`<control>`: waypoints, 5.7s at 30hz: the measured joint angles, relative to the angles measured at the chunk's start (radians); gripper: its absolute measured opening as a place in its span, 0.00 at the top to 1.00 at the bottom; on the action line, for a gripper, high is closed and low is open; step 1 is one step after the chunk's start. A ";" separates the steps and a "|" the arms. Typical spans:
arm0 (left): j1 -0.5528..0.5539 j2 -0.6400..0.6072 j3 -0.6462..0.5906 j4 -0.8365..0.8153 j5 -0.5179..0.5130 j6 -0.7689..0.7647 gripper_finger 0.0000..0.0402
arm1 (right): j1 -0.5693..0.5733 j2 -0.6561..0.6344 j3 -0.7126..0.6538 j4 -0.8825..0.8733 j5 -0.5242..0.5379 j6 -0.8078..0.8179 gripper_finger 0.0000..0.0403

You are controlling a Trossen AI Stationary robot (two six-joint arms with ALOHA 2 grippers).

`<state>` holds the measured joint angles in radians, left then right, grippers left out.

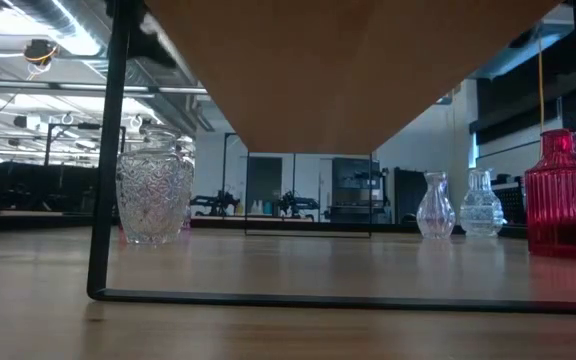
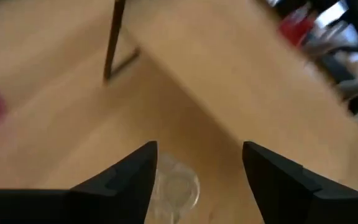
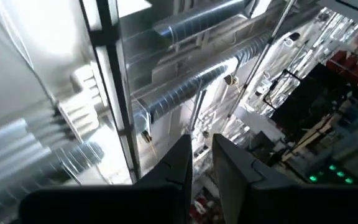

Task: Sort vases onto shelf
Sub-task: Put the transparent vase on the shelf, then put the pink vase on the shelf

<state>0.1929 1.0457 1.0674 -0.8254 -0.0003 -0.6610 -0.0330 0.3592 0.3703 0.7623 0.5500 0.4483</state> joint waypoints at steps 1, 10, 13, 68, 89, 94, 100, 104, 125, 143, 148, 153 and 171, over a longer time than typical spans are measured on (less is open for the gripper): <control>0.014 0.025 0.001 -0.023 0.023 -0.019 0.42 | 0.000 0.017 0.035 -0.038 -0.012 -0.017 0.87; 0.076 0.214 0.039 -0.182 0.227 -0.067 0.42 | 0.000 0.155 0.262 -0.379 -0.037 -0.142 0.87; 0.060 0.256 0.078 -0.229 0.213 -0.070 0.42 | 0.000 0.182 0.277 -0.371 -0.037 -0.173 0.87; 0.118 0.445 0.617 -0.482 0.199 0.026 0.94 | 0.000 0.182 0.279 -0.371 0.027 -0.222 0.87; 0.255 0.816 1.054 -0.696 0.343 0.235 0.94 | 0.000 0.182 0.279 -0.377 0.025 -0.220 0.87; 0.264 0.845 1.073 -0.704 0.374 0.250 0.89 | 0.000 0.182 0.279 -0.390 0.025 -0.219 0.87; 0.274 0.845 1.073 -0.690 0.364 0.253 0.86 | 0.000 0.182 0.279 -0.399 0.026 -0.218 0.87; 0.291 0.846 1.072 -0.672 0.375 0.254 0.88 | 0.000 0.182 0.279 -0.399 0.032 -0.221 0.87; 0.298 0.846 1.072 -0.612 0.410 0.272 0.80 | 0.000 0.182 0.279 -0.400 0.038 -0.222 0.87; 0.307 0.845 1.072 -0.545 0.466 0.236 0.78 | 0.000 0.182 0.279 -0.420 0.038 -0.221 0.87; 0.309 0.845 1.072 -0.545 0.459 0.237 0.78 | 0.000 0.182 0.279 -0.421 0.038 -0.220 0.87; 0.316 0.843 1.072 -0.543 0.445 0.245 0.78 | 0.000 0.182 0.279 -0.421 0.038 -0.219 0.87; 0.443 0.784 1.163 -0.745 0.093 0.433 0.78 | 0.000 0.182 0.279 -0.421 0.042 -0.221 0.87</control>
<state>0.6360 1.8292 2.2306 -1.5707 0.0924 -0.2277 -0.0330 0.5411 0.6495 0.3410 0.5919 0.2276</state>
